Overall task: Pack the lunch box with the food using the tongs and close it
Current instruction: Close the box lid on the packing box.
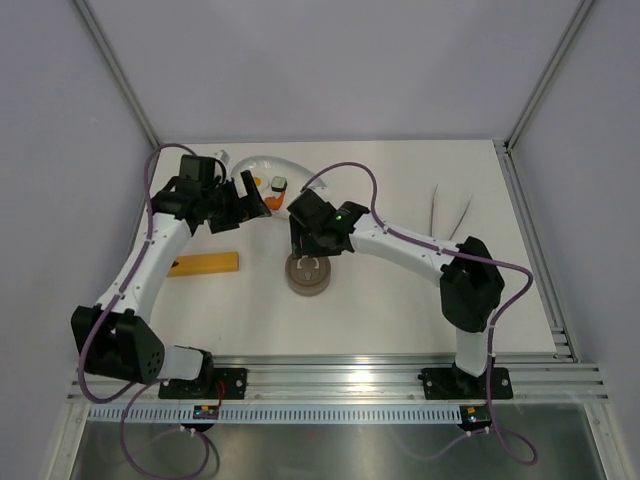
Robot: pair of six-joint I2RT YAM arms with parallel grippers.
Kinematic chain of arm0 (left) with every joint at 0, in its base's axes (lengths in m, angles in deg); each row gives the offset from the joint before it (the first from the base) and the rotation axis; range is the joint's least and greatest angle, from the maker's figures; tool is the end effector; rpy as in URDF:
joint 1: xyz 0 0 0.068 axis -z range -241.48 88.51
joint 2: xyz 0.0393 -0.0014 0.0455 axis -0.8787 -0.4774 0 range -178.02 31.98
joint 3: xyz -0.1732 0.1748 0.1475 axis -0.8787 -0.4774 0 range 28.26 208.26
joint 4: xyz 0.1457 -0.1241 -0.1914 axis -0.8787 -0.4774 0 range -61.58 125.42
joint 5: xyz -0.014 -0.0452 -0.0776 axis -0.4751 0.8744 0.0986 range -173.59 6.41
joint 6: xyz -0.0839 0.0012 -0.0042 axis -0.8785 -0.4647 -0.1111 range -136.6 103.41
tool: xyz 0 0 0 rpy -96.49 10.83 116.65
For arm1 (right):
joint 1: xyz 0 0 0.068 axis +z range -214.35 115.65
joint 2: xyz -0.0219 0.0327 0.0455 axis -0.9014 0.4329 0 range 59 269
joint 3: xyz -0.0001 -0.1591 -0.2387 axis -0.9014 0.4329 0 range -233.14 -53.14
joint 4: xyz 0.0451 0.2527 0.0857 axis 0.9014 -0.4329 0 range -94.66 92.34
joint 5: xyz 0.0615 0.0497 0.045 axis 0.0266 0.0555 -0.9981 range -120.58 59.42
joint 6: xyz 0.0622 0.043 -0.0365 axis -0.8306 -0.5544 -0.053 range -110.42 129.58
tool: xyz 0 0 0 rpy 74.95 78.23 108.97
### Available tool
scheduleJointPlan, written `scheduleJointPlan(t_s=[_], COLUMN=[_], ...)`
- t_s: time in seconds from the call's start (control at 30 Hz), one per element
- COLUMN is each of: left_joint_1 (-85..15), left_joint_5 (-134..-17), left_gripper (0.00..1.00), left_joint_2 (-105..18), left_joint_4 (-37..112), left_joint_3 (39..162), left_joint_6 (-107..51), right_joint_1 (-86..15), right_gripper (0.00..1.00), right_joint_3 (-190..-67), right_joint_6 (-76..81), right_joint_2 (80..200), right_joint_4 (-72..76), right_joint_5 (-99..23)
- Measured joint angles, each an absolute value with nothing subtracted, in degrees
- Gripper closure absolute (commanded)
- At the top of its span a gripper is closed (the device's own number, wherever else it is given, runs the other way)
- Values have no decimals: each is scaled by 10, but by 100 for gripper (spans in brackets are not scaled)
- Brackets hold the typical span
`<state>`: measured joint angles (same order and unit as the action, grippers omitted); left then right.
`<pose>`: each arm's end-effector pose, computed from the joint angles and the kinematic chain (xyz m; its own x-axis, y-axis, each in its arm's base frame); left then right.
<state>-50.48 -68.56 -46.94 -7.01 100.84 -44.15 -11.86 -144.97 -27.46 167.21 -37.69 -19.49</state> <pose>0.3124 -0.0802 0.3093 -0.8174 -0.2962 -0.4940 -0.0293 0.8779 -0.4779 0.2849 0.3478 0.2420 -0.8347 -0.1166 -0.5382 -0.2640 0.9424 0.2054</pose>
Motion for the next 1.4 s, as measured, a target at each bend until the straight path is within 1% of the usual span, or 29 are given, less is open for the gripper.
scheduleJointPlan(t_s=[0.2, 0.37, 0.73, 0.93, 1.1, 1.4], left_joint_1=[-542, -542, -542, -542, -544, -548], left_joint_5=[-692, -691, -693, -701, -704, -705], left_gripper=[1, 1, 1, 1, 1, 1], left_joint_2=[-430, -430, -430, -422, -415, -412], left_joint_4=[-71, -70, -69, -69, -69, -69], left_joint_3=[986, 960, 952, 952, 952, 945], left_joint_6=[-452, -452, -458, -463, -463, -465], right_joint_1=[-112, -103, -98, -98, -97, -97], right_gripper=[25, 26, 26, 26, 26, 27], right_joint_3=[-1477, -1506, -1524, -1531, -1545, -1540], right_joint_6=[-266, -261, -251, -249, -247, -245], right_joint_2=[1748, 1773, 1774, 1776, 1803, 1788], right_joint_4=[-397, -408, -441, -442, -434, -439], right_joint_5=[-189, -173, -133, -134, -142, -140])
